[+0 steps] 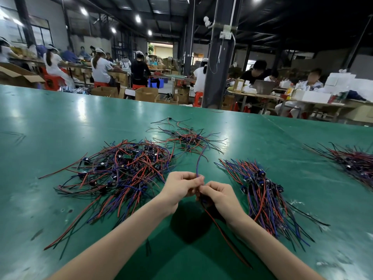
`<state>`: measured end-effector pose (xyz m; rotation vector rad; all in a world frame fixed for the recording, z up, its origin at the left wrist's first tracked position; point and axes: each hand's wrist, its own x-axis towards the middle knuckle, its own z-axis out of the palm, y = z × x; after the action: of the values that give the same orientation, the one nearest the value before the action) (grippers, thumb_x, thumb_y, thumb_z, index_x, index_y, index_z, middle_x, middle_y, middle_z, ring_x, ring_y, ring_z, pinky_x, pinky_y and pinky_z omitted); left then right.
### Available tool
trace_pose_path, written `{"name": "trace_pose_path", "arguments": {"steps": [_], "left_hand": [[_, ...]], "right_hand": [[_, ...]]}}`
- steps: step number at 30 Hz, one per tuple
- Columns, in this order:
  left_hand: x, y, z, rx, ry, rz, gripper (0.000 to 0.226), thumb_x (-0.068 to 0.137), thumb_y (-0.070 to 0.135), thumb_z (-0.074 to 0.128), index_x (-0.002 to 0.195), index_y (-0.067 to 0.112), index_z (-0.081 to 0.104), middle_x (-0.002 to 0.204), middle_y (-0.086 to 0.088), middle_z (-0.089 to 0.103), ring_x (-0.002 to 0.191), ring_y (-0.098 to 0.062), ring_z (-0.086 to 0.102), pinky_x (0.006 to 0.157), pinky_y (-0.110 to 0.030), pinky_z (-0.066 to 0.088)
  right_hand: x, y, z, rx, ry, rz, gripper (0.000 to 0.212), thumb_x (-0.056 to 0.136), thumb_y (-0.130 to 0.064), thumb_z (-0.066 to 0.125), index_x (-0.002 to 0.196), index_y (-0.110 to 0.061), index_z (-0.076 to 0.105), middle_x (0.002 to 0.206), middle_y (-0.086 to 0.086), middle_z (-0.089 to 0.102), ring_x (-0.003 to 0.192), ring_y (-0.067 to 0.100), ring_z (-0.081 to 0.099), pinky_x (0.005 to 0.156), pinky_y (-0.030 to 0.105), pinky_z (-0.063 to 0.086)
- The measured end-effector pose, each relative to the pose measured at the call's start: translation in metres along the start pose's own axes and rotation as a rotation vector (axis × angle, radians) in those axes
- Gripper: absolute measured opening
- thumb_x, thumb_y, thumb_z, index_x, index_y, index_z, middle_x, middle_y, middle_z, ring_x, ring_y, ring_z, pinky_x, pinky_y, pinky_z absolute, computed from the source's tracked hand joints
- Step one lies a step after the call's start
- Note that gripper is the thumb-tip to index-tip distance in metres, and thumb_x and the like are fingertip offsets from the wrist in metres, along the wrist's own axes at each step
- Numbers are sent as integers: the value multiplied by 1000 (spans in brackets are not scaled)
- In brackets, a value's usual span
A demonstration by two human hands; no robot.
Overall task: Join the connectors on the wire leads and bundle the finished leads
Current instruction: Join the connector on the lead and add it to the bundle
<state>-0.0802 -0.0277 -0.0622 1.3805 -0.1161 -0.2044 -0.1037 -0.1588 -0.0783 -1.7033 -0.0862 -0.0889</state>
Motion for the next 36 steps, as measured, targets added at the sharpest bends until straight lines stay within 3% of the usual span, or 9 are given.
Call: {"name": "trace_pose_path", "arguments": {"steps": [4, 8, 11, 14, 18, 22, 29, 32, 36], "left_hand": [[1, -2, -1, -3, -10, 1, 9, 86, 3, 64, 79, 6, 69, 67, -2, 67, 63, -11, 56, 67, -20, 50], [4, 2, -3, -25, 45, 16, 13, 86, 5, 64, 74, 5, 69, 62, 1, 67, 50, -7, 52, 57, -18, 46], [9, 11, -13, -37, 147, 78, 15, 86, 3, 65, 72, 5, 68, 59, 1, 67, 51, -7, 52, 53, -16, 44], [15, 21, -29, -49, 247, 111, 12, 87, 4, 64, 75, 5, 68, 60, 1, 66, 52, -7, 53, 53, -17, 45], [18, 31, -42, -121, 307, 107, 9, 87, 6, 64, 79, 4, 68, 62, 1, 67, 51, -6, 54, 48, -15, 48], [18, 36, -43, -215, 286, 37, 11, 89, 6, 61, 81, 2, 66, 58, 2, 67, 47, -4, 55, 46, -15, 47], [15, 42, -41, -647, 102, -200, 17, 93, 7, 54, 83, -2, 64, 54, -3, 61, 40, -8, 53, 45, -17, 50], [14, 41, -41, -748, 71, -247, 17, 90, 7, 55, 81, -3, 65, 55, -4, 60, 40, -10, 52, 46, -18, 50], [16, 39, -43, -712, 86, -240, 16, 92, 8, 54, 84, -3, 65, 55, -4, 60, 41, -9, 52, 45, -18, 50]], "right_hand": [[1, 0, 0, -10, 8, 10, 35, 86, -7, 63, 52, -15, 68, 64, 12, 67, 57, 16, 51, 61, 30, 41], [-3, -5, -1, 31, -25, 24, 34, 85, -4, 62, 52, -12, 66, 59, 9, 65, 46, 9, 50, 50, 20, 41], [-8, -9, 0, 54, -77, 24, 32, 84, 1, 60, 53, -8, 62, 54, 7, 62, 43, 7, 48, 46, 13, 38], [-11, -11, 3, 27, -127, 9, 36, 83, 2, 57, 50, -11, 61, 57, 12, 64, 50, 10, 51, 52, 15, 41], [-13, -12, 4, -12, -149, 25, 37, 82, -1, 57, 48, -14, 61, 58, 11, 64, 51, 9, 51, 47, 18, 43], [-11, -9, 1, -60, -128, 25, 32, 80, -6, 59, 48, -14, 62, 57, 9, 64, 53, 14, 52, 53, 23, 45], [-11, -12, 1, -71, -127, 22, 24, 68, -20, 58, 45, -16, 62, 57, 9, 64, 50, 10, 51, 54, 20, 44], [-11, -12, 0, -51, -158, -2, 29, 75, -13, 60, 47, -15, 60, 58, 9, 65, 52, 10, 53, 57, 17, 44], [-13, -13, -1, -4, -194, -4, 37, 84, 2, 56, 49, -13, 59, 58, 10, 64, 50, 10, 53, 56, 16, 43]]}}
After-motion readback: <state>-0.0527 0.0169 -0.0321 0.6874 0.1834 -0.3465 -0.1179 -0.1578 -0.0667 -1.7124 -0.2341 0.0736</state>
